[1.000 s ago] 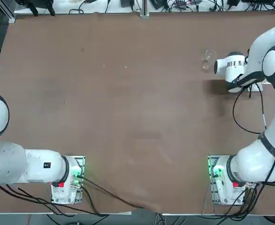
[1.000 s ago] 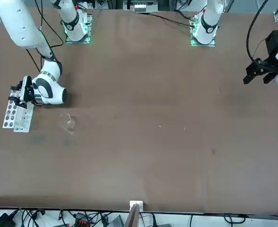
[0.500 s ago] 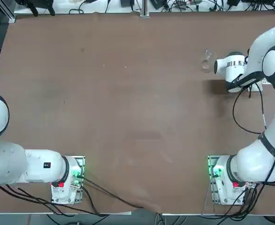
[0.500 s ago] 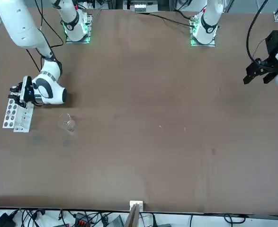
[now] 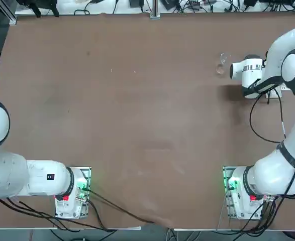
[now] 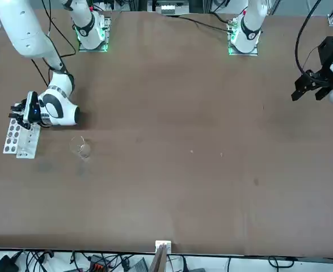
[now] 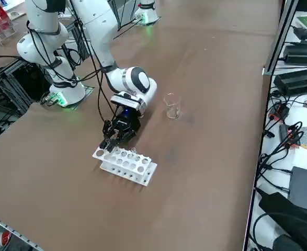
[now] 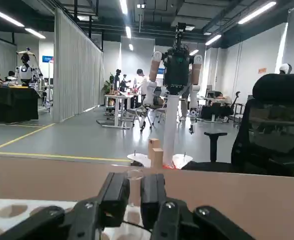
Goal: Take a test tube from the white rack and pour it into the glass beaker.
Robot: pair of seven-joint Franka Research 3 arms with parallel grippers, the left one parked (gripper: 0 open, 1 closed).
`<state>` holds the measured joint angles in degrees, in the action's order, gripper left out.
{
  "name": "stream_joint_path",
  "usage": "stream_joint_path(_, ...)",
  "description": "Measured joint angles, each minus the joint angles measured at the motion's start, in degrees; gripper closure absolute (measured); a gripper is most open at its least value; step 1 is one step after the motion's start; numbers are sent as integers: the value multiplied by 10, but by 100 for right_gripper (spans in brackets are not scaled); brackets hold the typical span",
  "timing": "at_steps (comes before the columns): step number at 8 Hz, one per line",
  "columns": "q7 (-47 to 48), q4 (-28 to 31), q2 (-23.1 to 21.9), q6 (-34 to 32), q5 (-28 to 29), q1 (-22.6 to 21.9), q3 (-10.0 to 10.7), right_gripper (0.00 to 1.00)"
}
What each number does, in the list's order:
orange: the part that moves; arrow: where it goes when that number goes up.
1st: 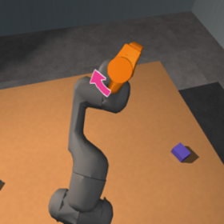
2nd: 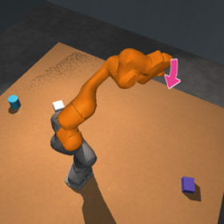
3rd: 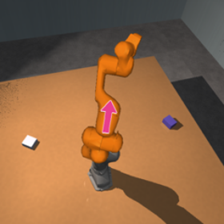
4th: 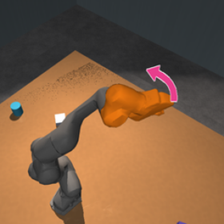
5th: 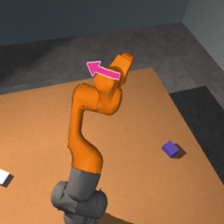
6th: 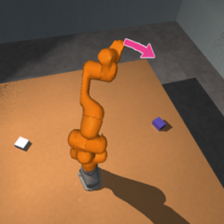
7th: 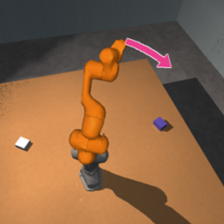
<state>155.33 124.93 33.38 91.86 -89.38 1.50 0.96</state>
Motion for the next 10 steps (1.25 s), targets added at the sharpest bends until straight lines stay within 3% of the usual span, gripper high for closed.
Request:
stream_joint_path(4, -30, -7, -17, -33, 0, -2, -2, 80)
stream_joint_path(10, -228, -11, -149, -57, 37, -15, -7, 81)
